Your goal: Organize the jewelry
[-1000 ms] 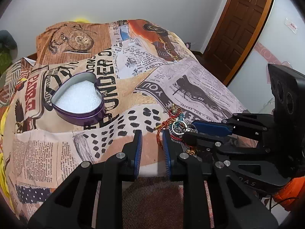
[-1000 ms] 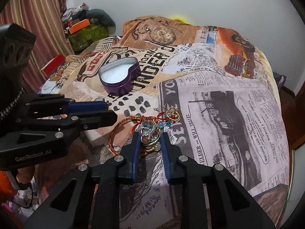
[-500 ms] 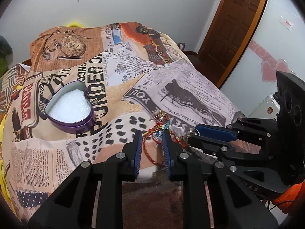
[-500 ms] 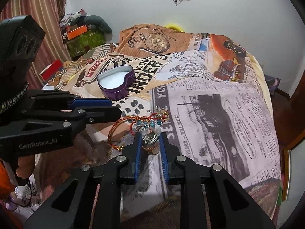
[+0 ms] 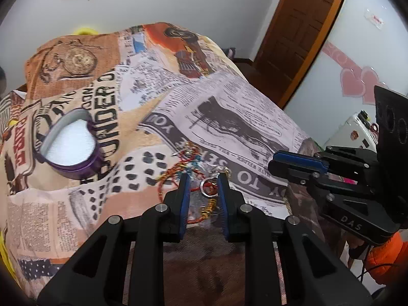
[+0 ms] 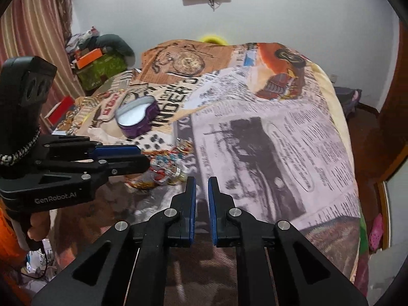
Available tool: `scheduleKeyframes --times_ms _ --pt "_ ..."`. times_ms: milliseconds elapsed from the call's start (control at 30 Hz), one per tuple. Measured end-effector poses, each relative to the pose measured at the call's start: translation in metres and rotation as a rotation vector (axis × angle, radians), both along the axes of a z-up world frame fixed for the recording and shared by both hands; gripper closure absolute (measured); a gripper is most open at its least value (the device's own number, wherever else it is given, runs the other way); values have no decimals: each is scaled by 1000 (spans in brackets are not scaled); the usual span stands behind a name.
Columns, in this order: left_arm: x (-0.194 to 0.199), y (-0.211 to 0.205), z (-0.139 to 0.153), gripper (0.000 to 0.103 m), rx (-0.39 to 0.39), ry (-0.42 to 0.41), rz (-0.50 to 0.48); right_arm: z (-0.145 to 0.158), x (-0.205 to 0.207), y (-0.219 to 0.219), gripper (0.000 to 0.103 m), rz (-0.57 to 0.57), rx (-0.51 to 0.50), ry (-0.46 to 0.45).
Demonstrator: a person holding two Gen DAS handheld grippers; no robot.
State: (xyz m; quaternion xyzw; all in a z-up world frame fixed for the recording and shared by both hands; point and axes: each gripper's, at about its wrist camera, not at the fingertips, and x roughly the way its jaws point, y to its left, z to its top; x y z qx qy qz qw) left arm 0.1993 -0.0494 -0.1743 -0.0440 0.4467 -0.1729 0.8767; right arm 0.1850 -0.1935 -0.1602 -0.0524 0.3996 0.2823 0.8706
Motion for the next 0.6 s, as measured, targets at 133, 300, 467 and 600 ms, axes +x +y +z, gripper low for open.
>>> scheduleKeyframes --times_ms 133,300,467,600 --pt "4 -12 -6 82 35 6 -36 -7 4 -3 91 -10 -4 45" --pt "11 -19 -20 82 51 48 -58 -11 5 -7 87 -10 2 58" --pt "11 -21 -21 82 66 37 -67 -12 6 -9 86 -8 9 58" --pt "8 -28 -21 83 114 0 -76 -12 6 -7 86 -6 10 56"
